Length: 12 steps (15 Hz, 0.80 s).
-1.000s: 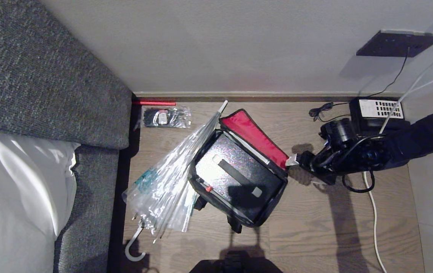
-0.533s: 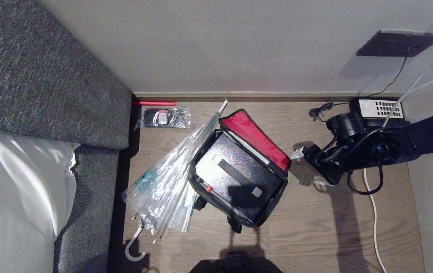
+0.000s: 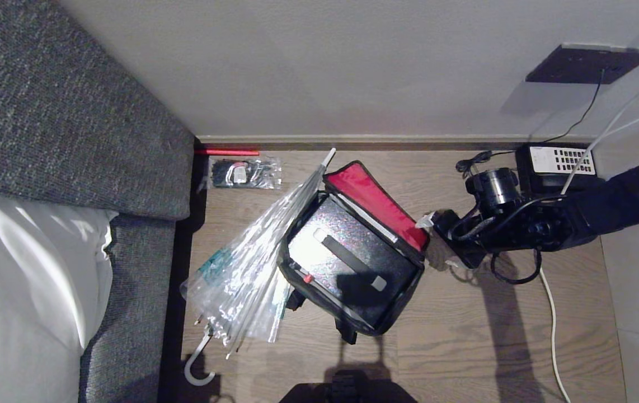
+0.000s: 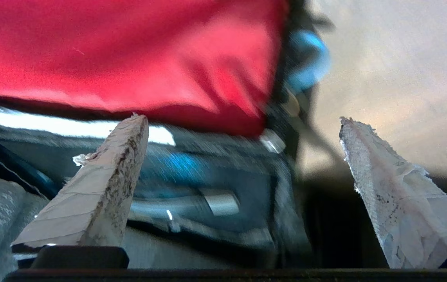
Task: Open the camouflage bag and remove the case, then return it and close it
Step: Close the top of the storage box
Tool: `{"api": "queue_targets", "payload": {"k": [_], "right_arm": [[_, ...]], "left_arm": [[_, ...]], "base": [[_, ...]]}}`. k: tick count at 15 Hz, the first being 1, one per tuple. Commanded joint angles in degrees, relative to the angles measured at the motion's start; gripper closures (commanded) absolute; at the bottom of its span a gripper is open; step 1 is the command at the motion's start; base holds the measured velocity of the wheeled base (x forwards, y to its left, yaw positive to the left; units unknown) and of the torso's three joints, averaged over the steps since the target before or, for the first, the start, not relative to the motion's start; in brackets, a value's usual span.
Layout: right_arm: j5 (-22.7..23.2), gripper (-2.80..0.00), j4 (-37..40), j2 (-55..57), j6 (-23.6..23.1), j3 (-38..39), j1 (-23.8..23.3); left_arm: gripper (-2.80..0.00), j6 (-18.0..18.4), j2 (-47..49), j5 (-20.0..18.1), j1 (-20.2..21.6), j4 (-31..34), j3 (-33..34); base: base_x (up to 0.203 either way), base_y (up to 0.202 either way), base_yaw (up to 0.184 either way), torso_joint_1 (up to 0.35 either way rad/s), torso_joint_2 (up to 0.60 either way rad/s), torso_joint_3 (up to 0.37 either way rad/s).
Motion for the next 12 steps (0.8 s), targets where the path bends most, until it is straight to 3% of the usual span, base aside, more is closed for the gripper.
{"api": "queue_targets", "payload": {"k": [1, 9, 12], "right_arm": [[-1.36, -2.8, -1.89, 3.7, 0.36, -0.54, 0.54], [-6.32, -2.8, -1.43, 12.81, 2.3, -6.52, 1.86], [-7.26, -2.8, -1.63, 15.29, 8.08, -11.88, 2.6]], "left_arm": [[0.0, 0.05, -0.01, 0.0, 0.02, 0.0, 0.0], [0.0, 0.05, -0.01, 0.0, 0.02, 0.0, 0.0], [0.0, 0.05, -0.01, 0.0, 0.02, 0.0, 0.0]], "base": [[0.0, 0.0, 0.0, 0.0, 0.0, 0.0], [0.0, 0.0, 0.0, 0.0, 0.0, 0.0], [0.0, 0.0, 0.0, 0.0, 0.0, 0.0]]}}
